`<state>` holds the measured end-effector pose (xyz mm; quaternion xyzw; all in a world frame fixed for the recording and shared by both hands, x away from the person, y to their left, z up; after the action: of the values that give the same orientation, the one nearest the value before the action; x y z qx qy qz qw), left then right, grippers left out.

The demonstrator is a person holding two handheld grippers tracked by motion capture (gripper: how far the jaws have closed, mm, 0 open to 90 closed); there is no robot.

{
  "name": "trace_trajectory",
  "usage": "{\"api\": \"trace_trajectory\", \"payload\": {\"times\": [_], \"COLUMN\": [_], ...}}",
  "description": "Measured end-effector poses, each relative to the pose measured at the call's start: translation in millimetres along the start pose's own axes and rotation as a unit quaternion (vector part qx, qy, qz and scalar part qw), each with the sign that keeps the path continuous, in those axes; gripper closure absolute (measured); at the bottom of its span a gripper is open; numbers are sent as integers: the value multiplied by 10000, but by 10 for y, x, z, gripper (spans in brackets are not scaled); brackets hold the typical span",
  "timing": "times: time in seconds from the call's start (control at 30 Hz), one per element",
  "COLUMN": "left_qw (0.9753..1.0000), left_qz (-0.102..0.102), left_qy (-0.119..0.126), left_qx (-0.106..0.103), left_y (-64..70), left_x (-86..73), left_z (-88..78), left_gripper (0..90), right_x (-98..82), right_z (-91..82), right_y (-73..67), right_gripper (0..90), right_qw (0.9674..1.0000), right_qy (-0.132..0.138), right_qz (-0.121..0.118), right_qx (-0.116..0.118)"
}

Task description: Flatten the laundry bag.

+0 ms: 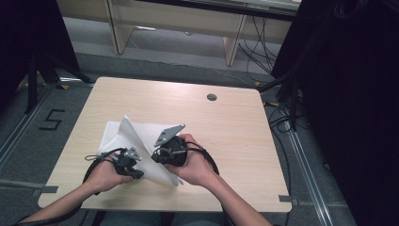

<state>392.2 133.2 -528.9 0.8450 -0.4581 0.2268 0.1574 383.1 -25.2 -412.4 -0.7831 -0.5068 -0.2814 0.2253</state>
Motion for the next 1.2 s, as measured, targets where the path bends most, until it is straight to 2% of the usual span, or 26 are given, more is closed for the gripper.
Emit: {"api": "trace_trajectory", "payload": {"times": [0.03, 0.07, 0.1, 0.2, 0.23, 0.27, 0.3, 0.33, 0.4, 0.43, 0.47, 0.57, 0.6, 0.63, 0.7, 0.73, 0.77, 0.9, 0.93, 1.0, 1.07, 1.1, 1.13, 1.17, 1.2], "left_qw": [10000, 10000, 9999, 9999, 9999, 9995, 9997, 9985, 9973, 9967, 9941, 9869, 9827, 9806, 9783, 9762, 9762, 9705, 9679, 9663, 9626, 9573, 9536, 9509, 9498], "left_qz": [6, 33, 59, 12, -17, -164, -76, -270, -367, -453, -715, -1132, -1308, -1416, -1490, -1548, -1548, -1677, -1714, -1747, -1814, -1921, -1950, -1962, -1928], "left_qy": [38, 51, 66, 104, 77, 201, 153, 360, 429, 440, 542, 783, 863, 897, 916, 906, 906, 1035, 1096, 1138, 1225, 1401, 1492, 1557, 1591], "left_qx": [36, 45, 64, 71, 116, 169, 200, 317, 468, 518, 605, 836, 986, 1018, 1106, 1221, 1221, 1389, 1477, 1513, 1594, 1643, 1742, 1816, 1881], "left_y": [-24, -41, -55, -77, -85, -69, -82, -74, -126, -172, -227, -382, -453, -500, -576, -646, -646, -744, -767, -795, -819, -824, -837, -847, -858], "left_x": [30, 44, 52, 0, -45, -105, -172, -213, -379, -467, -567, -750, -808, -841, -886, -916, -916, -937, -941, -947, -943, -923, -913, -903, -897], "left_z": [25, 35, 40, -21, -71, -143, -228, -256, -415, -503, -594, -753, -810, -854, -924, -980, -980, -1062, -1089, -1130, -1179, -1196, -1237, -1275, -1315], "left_gripper": [896, 895, 895, 886, 882, 878, 877, 881, 887, 887, 887, 887, 887, 887, 886, 884, 884, 878, 876, 867, 862, 855, 848, 844, 845], "right_x": [8, 11, 16, 8, -3, -16, -34, -47, -67, -83, -98, -132, -135, -144, -168, -182, -182, -242, -258, -305, -318, -332, -347, -354, -366], "right_z": [-12, -19, -24, -42, -38, -27, -26, -18, 26, 34, 60, 116, 135, 148, 155, 153, 153, 162, 166, 175, 178, 180, 174, 178, 175], "right_y": [5, -16, -17, -39, -51, -67, -92, -120, -170, -200, -241, -351, -371, -395, -458, -482, -482, -554, -571, -614, -624, -639, -659, -659, -671], "right_gripper": [900, 900, 900, 900, 900, 900, 900, 900, 900, 900, 900, 900, 900, 900, 900, 900, 900, 900, 900, 900, 900, 900, 900, 900, 900], "right_qw": [9999, 10000, 9999, 9999, 9998, 9998, 9996, 9995, 9981, 9980, 9971, 9945, 9933, 9927, 9906, 9902, 9902, 9876, 9872, 9861, 9860, 9857, 9857, 9849, 9840], "right_qy": [-13, 24, 41, 21, 24, 29, -52, -74, -78, -141, -198, -335, -334, -357, -422, -471, -471, -534, -534, -576, -580, -594, -642, -605, -633], "right_qz": [-99, -47, -90, -166, -174, -209, -240, -266, -496, -469, -537, -698, -801, -867, -939, -927, -927, -994, -1023, -1012, -996, -970, -897, -982, -980], "right_qx": [3, -17, -17, 14, -1, 38, 100, 176, 367, 402, 509, 701, 761, 764, 900, 937, 937, 1087, 1102, 1181, 1204, 1245, 1271, 1290, 1345]}}
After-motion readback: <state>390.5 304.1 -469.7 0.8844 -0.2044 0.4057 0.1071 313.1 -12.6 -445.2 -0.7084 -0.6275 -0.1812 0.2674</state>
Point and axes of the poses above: each handheld gripper's, and its own axes: z roughly forward along the jaws, x roughly out of its top, y roughly to its right, the point moved 4 cm from there along z, roughly forward along the jaws, and after that the axes turned 4 degrees about z, right-handed, at the moved point
